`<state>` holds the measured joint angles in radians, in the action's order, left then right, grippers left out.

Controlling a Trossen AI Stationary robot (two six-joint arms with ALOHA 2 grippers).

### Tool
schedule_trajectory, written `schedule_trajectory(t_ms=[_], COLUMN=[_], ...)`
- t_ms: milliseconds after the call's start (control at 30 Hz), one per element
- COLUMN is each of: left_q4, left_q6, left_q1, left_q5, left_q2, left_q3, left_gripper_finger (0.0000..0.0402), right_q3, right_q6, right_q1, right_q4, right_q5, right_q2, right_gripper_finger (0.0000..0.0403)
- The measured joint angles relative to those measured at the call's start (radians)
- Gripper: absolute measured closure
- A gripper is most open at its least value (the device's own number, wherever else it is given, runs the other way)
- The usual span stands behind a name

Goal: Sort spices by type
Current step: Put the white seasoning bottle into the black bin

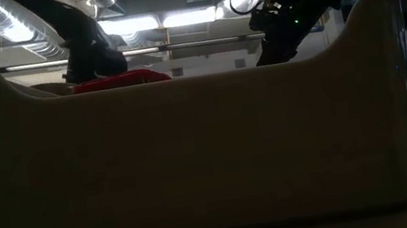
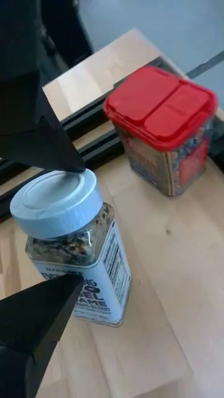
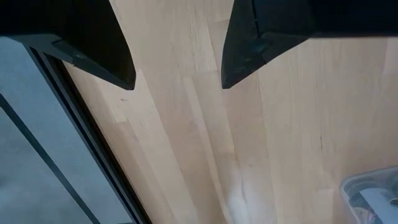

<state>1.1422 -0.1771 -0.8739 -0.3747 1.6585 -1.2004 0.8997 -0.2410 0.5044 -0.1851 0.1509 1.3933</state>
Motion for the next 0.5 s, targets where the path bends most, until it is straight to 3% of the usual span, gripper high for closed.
schedule_trajectory(t_ms=[500], left_q4=[-0.001], left_q6=[0.003], left_q1=[0.030], left_q5=[-0.003], left_q2=[-0.022], left_q3=[-0.031], left_gripper_finger=[0.0137], right_q3=[0.000], right_q6=[0.000], right_q1=[0.000], right_q4=[0.000], right_q5=[0.000], right_q2=[0.000], right_gripper_finger=[0.0164])
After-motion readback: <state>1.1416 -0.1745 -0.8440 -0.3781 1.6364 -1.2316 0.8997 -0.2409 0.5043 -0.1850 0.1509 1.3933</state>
